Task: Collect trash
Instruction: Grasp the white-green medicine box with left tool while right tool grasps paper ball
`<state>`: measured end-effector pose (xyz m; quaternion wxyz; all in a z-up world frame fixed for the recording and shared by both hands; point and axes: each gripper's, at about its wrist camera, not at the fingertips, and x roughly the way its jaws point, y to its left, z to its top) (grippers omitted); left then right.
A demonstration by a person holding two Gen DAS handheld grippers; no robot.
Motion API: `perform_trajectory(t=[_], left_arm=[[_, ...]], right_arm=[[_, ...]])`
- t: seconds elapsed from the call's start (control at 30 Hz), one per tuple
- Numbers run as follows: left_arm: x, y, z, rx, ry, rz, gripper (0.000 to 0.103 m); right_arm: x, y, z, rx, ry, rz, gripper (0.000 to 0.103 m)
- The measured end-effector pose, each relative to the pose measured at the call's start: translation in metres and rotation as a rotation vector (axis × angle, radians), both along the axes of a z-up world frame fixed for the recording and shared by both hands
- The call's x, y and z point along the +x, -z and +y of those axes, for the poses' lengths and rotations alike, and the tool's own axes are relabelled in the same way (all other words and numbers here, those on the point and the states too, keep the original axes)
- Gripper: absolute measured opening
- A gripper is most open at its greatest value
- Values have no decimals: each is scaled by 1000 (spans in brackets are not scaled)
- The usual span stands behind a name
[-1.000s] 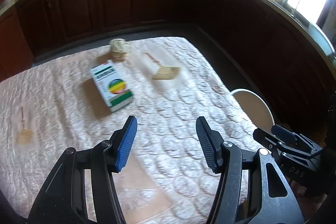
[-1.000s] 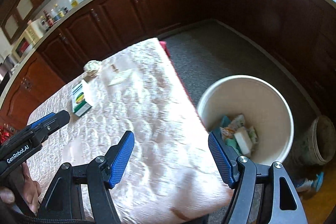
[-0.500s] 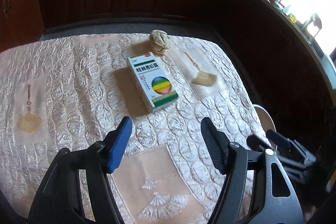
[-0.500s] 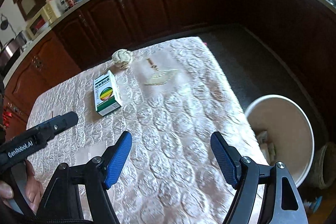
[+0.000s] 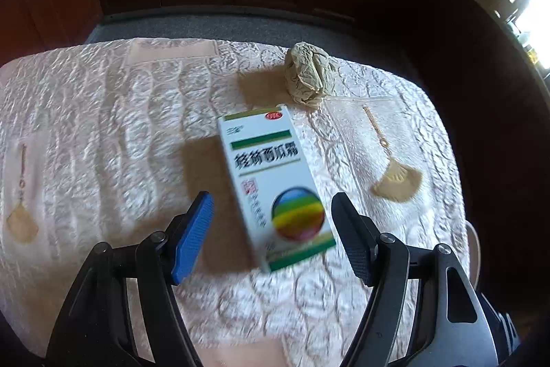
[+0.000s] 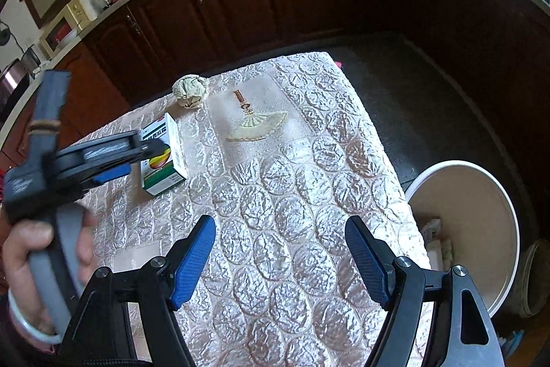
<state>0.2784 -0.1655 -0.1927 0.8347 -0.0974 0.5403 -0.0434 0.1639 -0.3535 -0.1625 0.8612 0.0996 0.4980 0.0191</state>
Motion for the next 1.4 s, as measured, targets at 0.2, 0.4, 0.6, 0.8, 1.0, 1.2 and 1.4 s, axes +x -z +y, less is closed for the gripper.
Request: perform_trajectory(t=[0.2,0.4,0.6,0.8,1.0,1.2,1.4], left_arm=[[9,17,1,13,0,27,63],[6,7,30,33,28,-21,57],[6,-6,66,76,19,-55,57],[6,-16,97,93,-14,-72,57],[26,-16,116,86,-46,-76,56],[36,-11,124,79,-62,-69,56],[38,-7,128,79,-65,-66,56]], right_arm=[[9,2,2,-1,-22,5,76],[36,12,17,12,-59,14,76],[73,30,47,27,-103,41,76],[110,30,80,34,-134,17,76],[156,30,112,8,-168,-6,76],[194,41,127,-28,-166,6,76],[227,61,127,-7,-131,40,70]])
